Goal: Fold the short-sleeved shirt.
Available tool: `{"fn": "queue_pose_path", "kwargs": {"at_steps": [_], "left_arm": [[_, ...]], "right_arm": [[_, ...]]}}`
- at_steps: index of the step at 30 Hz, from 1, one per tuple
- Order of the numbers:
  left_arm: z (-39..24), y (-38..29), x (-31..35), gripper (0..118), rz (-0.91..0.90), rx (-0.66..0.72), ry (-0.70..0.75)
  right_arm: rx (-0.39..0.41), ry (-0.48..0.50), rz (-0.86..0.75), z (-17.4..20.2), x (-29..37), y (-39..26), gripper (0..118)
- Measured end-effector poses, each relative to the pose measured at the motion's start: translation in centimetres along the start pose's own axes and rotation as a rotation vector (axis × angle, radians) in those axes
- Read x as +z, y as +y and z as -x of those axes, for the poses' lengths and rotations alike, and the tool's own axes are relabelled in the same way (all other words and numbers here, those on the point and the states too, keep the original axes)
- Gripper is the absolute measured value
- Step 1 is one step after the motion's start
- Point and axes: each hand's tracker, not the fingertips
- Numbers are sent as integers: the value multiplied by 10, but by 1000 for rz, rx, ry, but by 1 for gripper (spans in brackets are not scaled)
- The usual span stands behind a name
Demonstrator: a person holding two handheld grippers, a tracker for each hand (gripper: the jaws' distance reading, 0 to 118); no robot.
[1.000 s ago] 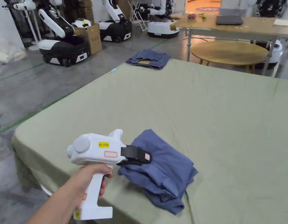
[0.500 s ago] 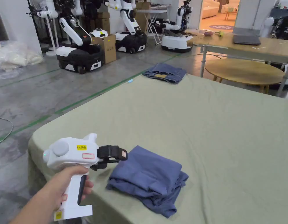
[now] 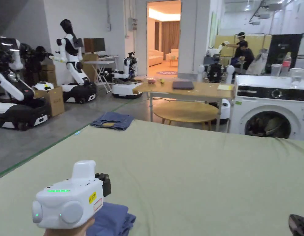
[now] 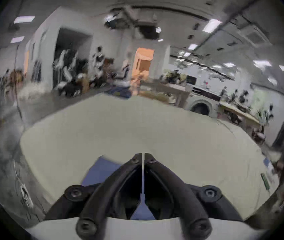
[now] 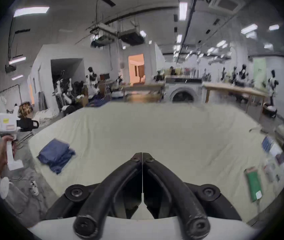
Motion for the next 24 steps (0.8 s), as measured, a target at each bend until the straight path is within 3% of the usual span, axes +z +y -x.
{"fn": "queue_pose_path", "kwargs": {"at_steps": [5, 9, 19, 24], "left_arm": [[-142, 51, 21, 0, -110, -161, -118], [-207, 72, 29, 0, -164, -290, -134], [-223, 83, 23, 0, -153, -288, -115], [-222, 92, 28, 0, -160, -269, -119]], "right_arm": [[7, -88, -139, -38, 14, 66, 0], [38, -122, -200, -54, 23, 104, 0], [40, -190, -214, -73, 15, 127, 0], [22, -164, -235, -69, 19, 127, 0]]}}
